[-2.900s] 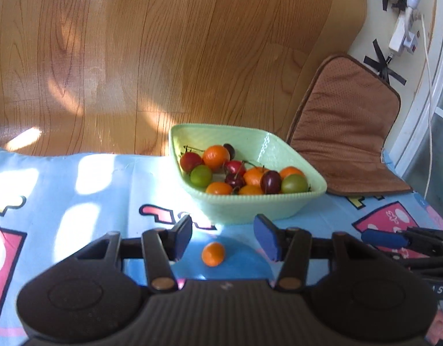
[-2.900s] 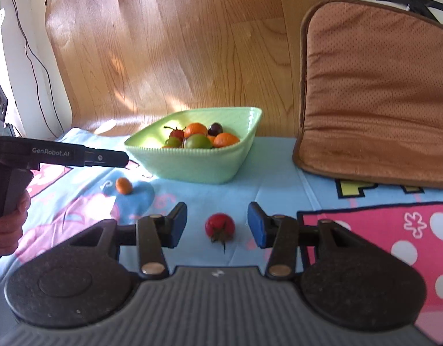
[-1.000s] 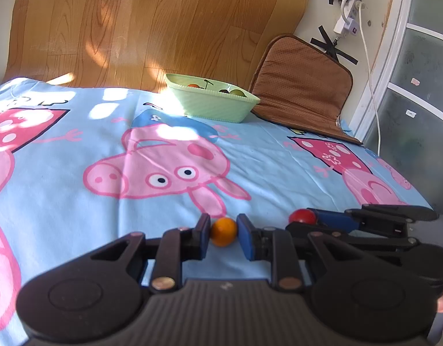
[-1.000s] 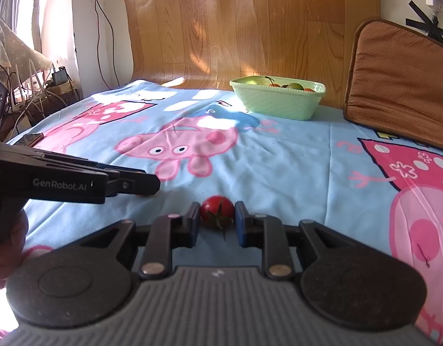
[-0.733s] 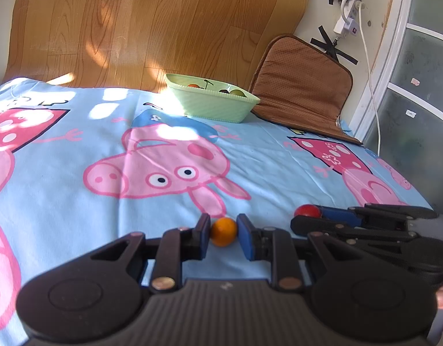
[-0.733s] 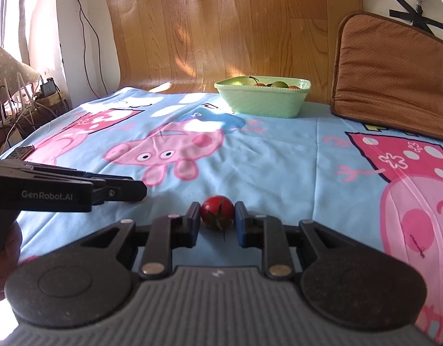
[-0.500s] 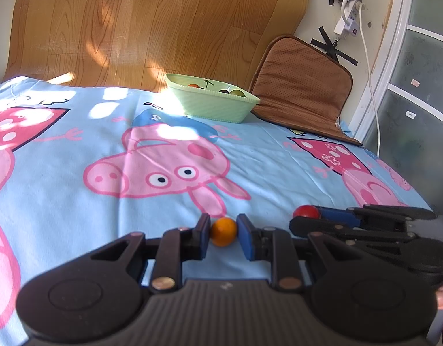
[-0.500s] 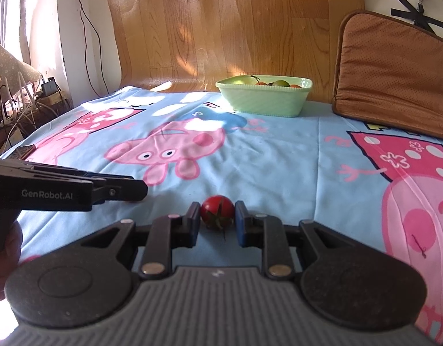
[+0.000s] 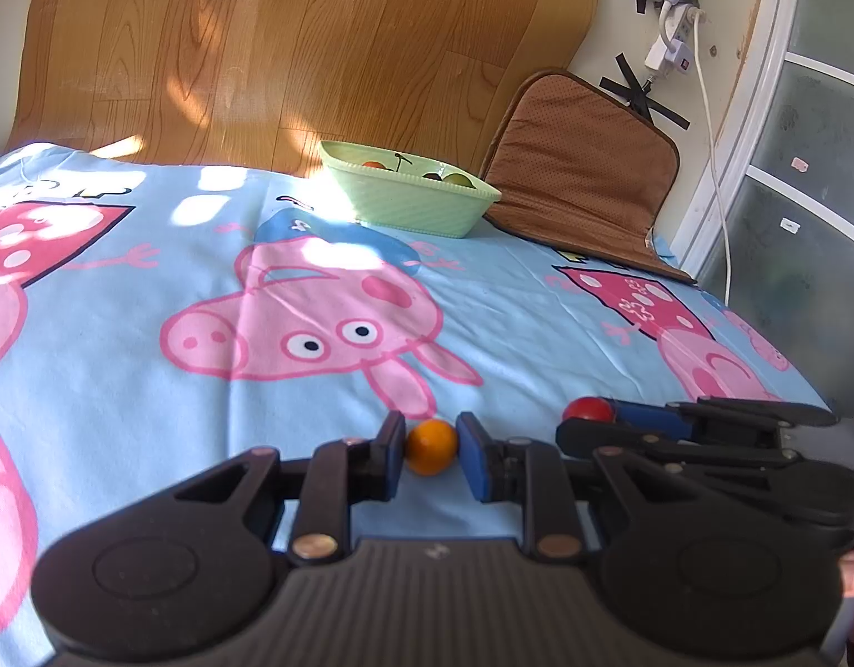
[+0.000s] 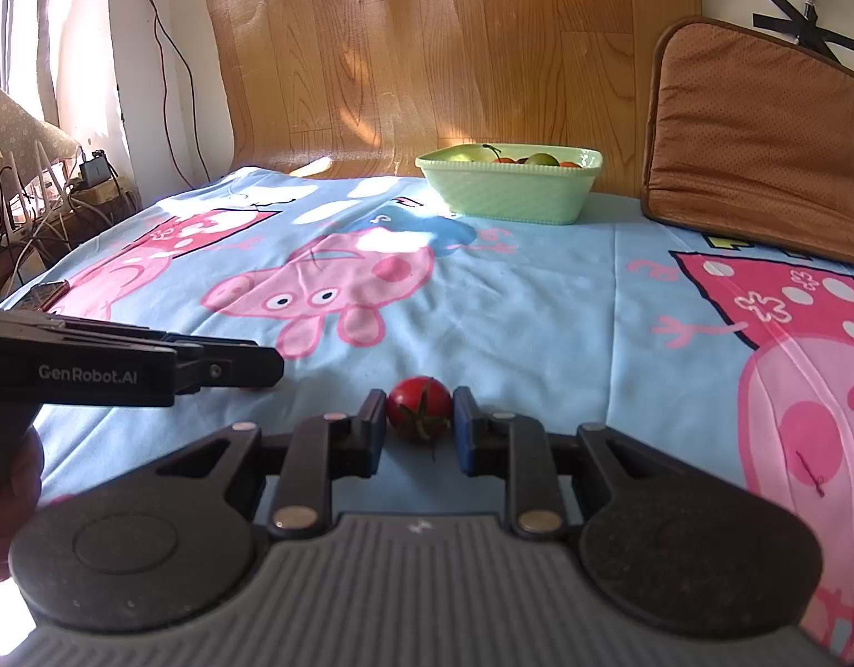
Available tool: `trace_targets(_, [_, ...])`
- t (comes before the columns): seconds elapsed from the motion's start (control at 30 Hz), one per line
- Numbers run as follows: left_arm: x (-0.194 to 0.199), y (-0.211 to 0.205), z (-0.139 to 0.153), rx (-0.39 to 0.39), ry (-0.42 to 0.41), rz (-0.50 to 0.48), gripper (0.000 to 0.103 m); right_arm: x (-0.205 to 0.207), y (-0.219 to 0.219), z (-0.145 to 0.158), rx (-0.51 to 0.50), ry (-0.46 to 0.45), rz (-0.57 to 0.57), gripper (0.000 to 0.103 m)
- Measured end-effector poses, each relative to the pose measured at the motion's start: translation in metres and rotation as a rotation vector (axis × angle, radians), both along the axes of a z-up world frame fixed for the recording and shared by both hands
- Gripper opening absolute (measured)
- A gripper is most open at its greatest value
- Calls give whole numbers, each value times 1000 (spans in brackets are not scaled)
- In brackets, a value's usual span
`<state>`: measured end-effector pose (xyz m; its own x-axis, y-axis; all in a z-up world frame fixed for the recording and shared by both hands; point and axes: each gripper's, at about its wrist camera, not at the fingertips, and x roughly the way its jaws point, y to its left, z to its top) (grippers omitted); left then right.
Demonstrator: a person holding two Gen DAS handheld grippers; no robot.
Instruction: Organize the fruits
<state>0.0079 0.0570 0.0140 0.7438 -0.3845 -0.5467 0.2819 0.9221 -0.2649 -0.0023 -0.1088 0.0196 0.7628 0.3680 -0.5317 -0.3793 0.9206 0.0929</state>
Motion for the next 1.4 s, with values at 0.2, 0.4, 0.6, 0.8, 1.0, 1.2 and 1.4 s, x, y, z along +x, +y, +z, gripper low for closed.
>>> trace_targets(0.2, [0,1,0,0,0,0,22,0,-1,0,0,-1,0,28])
trace_targets(0.4, [-1,1,0,-18,0,2,21,0,-4,0,15,-4,-28,28])
trace_targets(0.6, [-2,6,0,-52,-7,14,21,-1,-4,0,21,-9,-37,28])
trace_targets(0.8, [-2,7,-1,-67,-9,21,21,-1,-5,1,27,-7,-36,28])
trace_targets(1.0, [-3,6,0,-57,-17,15,21,-2,-5,1,27,-13,-37,28])
trace_targets(1.2, [8,10,6,-73,15,17,21,4,-9,3,65,15,-24,28])
trace_targets(1.4, [52,19,48,-84,-36,6,21,42,-17,22,72,-8,-3,28])
